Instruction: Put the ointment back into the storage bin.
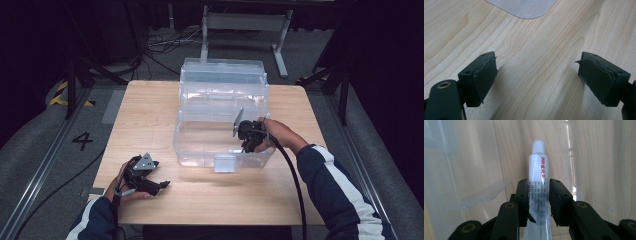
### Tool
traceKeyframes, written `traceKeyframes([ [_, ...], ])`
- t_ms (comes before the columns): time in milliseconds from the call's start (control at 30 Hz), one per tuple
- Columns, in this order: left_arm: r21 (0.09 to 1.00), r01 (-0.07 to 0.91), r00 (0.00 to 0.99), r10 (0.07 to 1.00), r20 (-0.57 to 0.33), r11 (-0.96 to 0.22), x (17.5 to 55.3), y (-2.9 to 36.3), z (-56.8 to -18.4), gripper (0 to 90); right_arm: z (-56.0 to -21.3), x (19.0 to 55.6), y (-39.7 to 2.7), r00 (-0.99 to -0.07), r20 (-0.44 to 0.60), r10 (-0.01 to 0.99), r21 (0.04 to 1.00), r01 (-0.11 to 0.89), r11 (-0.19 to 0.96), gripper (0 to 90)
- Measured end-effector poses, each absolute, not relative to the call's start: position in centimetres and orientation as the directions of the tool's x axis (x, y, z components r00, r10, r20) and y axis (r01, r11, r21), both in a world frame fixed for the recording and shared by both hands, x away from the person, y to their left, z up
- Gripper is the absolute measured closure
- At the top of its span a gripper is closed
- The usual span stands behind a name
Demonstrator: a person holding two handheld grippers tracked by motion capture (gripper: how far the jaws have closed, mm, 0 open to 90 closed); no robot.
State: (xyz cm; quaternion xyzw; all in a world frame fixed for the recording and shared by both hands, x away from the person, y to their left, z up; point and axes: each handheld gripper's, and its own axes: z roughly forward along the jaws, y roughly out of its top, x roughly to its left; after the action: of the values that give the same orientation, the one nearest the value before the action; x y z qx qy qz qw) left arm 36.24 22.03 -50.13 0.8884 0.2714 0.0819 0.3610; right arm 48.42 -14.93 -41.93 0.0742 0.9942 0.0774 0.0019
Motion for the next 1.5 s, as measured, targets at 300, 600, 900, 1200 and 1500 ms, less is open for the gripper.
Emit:
traceKeyframes([
  [300, 0.686, 0.423, 0.839, 0.541, -0.05, -0.592, 36.2, 22.0, -50.1, 15.8, -41.5, 48.4, -15.3, -0.986, 0.003, 0.164, 0.177, 0.162, 0.971, 70.4],
  [600, 0.684, 0.425, 0.838, 0.543, -0.049, -0.593, 36.3, 22.0, -50.1, 15.8, -40.8, 48.3, -15.7, -0.984, -0.012, 0.175, 0.214, 0.169, 0.962, 69.5],
  [900, 0.684, 0.426, 0.836, 0.546, -0.049, -0.592, 36.2, 22.0, -50.1, 15.8, -39.7, 47.9, -16.6, -0.979, -0.052, 0.197, 0.287, 0.174, 0.942, 65.9],
  [1200, 0.666, 0.451, 0.82, 0.57, -0.046, -0.594, 36.3, 21.6, -49.9, 17.0, -37.9, 47.3, -18.5, -0.964, -0.114, 0.24, 0.449, 0.165, 0.878, 58.1],
  [1500, 0.699, 0.444, 0.797, 0.604, -0.022, -0.561, 36.2, 21.6, -48.8, 23.2, -36.9, 46.9, -20.3, -0.944, -0.147, 0.297, 0.529, 0.179, 0.829, 54.2],
])
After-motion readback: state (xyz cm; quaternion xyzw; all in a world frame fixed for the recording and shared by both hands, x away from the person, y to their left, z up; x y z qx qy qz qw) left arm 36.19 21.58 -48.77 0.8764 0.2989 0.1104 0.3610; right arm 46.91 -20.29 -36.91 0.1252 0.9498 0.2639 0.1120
